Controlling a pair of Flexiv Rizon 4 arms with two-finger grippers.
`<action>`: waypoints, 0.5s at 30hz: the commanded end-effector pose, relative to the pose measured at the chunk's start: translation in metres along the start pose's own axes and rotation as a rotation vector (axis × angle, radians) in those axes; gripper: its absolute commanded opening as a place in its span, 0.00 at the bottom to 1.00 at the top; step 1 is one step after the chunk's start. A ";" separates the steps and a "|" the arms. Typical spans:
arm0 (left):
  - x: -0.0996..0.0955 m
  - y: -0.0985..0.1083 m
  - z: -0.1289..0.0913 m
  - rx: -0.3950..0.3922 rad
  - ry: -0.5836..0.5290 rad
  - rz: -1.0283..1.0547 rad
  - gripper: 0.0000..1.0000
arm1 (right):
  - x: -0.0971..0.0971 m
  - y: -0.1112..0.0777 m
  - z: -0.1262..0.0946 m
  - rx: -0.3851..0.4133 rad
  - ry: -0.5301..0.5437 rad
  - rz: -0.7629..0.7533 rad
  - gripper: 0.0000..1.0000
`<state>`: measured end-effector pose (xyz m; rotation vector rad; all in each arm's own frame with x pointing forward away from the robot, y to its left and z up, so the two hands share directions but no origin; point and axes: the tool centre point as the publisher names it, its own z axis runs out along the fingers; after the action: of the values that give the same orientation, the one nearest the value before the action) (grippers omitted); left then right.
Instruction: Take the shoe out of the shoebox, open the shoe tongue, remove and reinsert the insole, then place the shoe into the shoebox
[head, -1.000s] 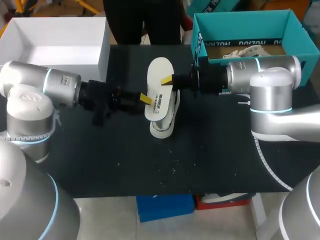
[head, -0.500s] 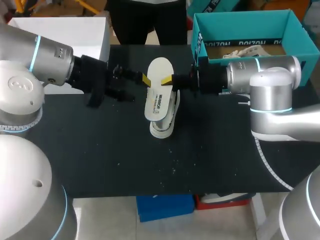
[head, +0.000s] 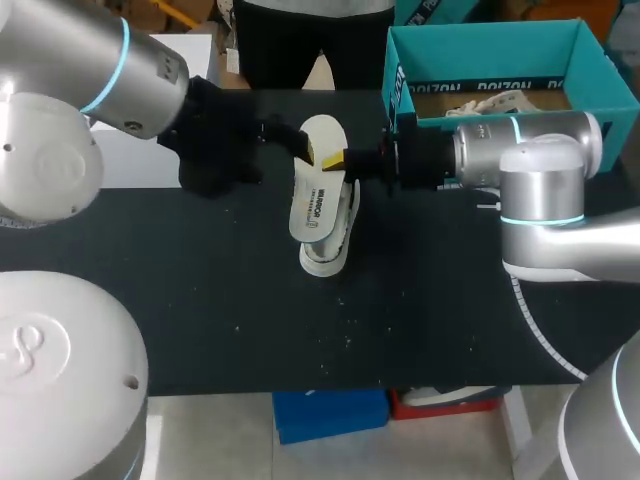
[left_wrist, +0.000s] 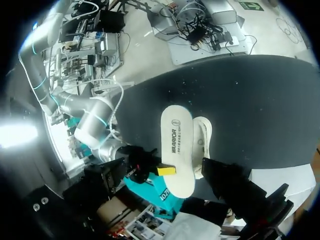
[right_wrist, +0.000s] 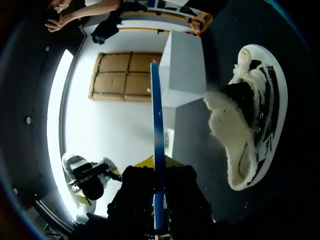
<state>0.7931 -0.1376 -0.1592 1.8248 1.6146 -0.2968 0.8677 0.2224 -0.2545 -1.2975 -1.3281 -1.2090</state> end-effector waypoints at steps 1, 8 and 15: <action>-0.004 0.000 0.001 -0.002 0.282 -0.001 1.00 | 0.000 -0.001 0.002 -0.005 -0.001 0.000 0.00; -0.014 0.003 0.010 0.134 0.380 -0.025 1.00 | 0.000 -0.001 0.002 -0.005 -0.001 0.000 0.00; -0.017 -0.003 0.020 0.201 0.529 0.041 1.00 | 0.000 -0.001 0.002 -0.005 -0.001 0.000 0.00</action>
<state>0.7835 -0.1531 -0.1640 2.0596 1.7655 -0.2361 0.8677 0.2223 -0.2546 -1.2974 -1.3278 -1.2092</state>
